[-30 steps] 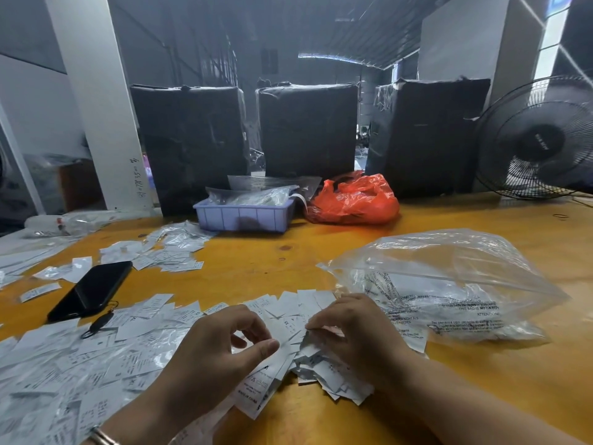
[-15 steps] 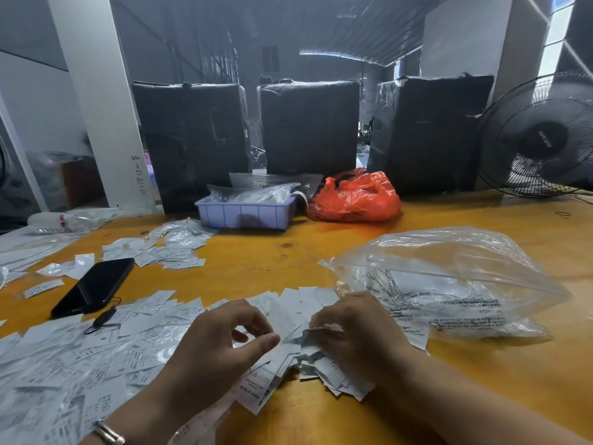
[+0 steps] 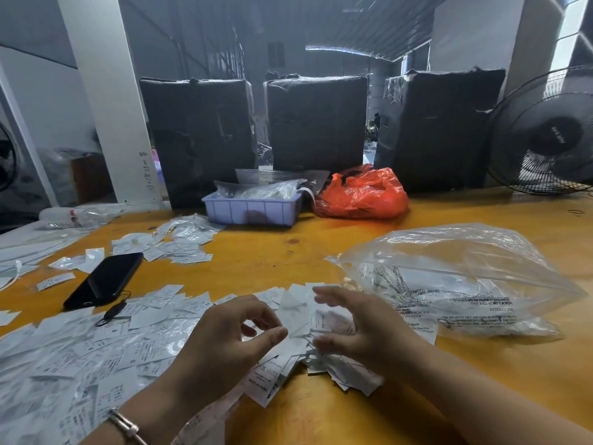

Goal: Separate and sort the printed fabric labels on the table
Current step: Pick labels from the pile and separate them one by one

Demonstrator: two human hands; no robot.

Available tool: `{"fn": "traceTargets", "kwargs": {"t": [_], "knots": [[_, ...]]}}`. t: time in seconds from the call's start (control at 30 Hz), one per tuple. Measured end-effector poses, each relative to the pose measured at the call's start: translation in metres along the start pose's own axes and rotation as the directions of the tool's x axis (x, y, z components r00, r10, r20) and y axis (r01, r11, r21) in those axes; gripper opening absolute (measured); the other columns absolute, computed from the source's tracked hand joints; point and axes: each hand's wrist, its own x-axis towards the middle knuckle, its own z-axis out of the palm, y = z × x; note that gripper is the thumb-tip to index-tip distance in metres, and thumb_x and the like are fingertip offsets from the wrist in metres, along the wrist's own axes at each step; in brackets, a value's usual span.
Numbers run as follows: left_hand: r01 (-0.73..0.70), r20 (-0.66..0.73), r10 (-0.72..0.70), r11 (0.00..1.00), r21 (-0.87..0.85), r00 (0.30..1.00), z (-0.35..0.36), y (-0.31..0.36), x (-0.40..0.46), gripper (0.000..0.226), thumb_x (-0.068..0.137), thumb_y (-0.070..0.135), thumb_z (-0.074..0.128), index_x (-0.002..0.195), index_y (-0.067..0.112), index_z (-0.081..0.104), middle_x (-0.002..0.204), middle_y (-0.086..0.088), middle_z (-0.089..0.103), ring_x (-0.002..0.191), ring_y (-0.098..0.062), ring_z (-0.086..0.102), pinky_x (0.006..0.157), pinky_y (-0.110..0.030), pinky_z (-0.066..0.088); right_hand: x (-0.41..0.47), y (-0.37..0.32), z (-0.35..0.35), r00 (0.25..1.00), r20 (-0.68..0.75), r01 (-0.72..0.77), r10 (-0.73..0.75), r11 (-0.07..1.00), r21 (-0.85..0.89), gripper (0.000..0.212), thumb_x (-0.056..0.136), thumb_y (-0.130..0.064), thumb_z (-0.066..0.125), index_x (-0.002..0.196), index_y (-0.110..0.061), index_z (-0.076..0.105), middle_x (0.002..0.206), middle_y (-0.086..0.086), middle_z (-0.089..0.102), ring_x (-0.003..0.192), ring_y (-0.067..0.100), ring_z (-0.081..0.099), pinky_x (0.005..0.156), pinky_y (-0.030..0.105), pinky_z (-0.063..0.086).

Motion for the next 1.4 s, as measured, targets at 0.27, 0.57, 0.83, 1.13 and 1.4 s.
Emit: {"fn": "traceTargets", "kwargs": {"t": [0.27, 0.57, 0.83, 1.13, 1.4], "knots": [[-0.003, -0.004, 0.003, 1.0, 0.006, 1.0, -0.001, 0.002, -0.001, 0.01, 0.083, 0.026, 0.074, 0.074, 0.029, 0.069, 0.083, 0.022, 0.067, 0.085, -0.001, 0.063, 0.071, -0.019, 0.052, 0.001, 0.002, 0.006, 0.997, -0.068, -0.02, 0.021, 0.999, 0.026, 0.033, 0.077, -0.032, 0.078, 0.109, -0.027, 0.071, 0.109, -0.009, 0.071, 0.104, 0.005, 0.063, 0.092, 0.025, 0.048], [0.013, -0.027, -0.014, 0.999, -0.053, 1.0, 0.0, 0.002, 0.0, 0.008, 0.082, 0.025, 0.074, 0.075, 0.027, 0.071, 0.083, 0.02, 0.069, 0.084, -0.001, 0.064, 0.07, -0.014, 0.051, 0.0, -0.002, -0.001, 0.92, -0.284, 0.224, -0.269, 0.958, -0.181, 0.005, 0.077, -0.013, 0.079, 0.08, -0.016, 0.075, 0.086, -0.004, 0.072, 0.08, 0.014, 0.065, 0.067, 0.028, 0.053], [0.351, 0.234, -0.266, 0.605, -0.714, 0.935, -0.009, 0.01, 0.007, 0.022, 0.077, 0.024, 0.067, 0.088, 0.005, 0.069, 0.104, -0.015, 0.073, 0.101, -0.026, 0.07, 0.075, -0.027, 0.059, -0.009, -0.021, -0.004, 0.72, -0.551, 0.279, -0.422, 0.903, -0.327, 0.018, 0.088, -0.022, 0.062, 0.079, -0.012, 0.074, 0.062, -0.001, 0.067, 0.049, 0.014, 0.06, 0.043, 0.031, 0.05], [0.459, 0.398, -0.348, 0.11, -0.882, 0.849, -0.017, 0.016, 0.008, 0.008, 0.074, 0.008, 0.07, 0.081, 0.003, 0.071, 0.121, -0.028, 0.063, 0.105, -0.044, 0.066, 0.081, -0.042, 0.059, -0.013, -0.03, 0.002, 0.633, -0.588, 0.358, -0.503, 0.864, -0.354, 0.017, 0.087, -0.024, 0.063, 0.085, -0.014, 0.077, 0.078, -0.003, 0.075, 0.068, 0.013, 0.072, 0.05, 0.031, 0.056], [0.358, 0.255, -0.304, 0.358, -0.862, 0.918, -0.015, 0.012, 0.008, 0.016, 0.069, 0.019, 0.072, 0.077, 0.008, 0.078, 0.096, -0.013, 0.074, 0.082, -0.018, 0.07, 0.07, -0.024, 0.057, -0.015, -0.037, 0.006, 0.724, -0.52, 0.419, -0.454, 0.888, -0.192, 0.01, 0.078, -0.027, 0.073, 0.079, -0.018, 0.077, 0.068, -0.009, 0.073, 0.057, 0.0, 0.065, 0.048, 0.023, 0.052]]}}
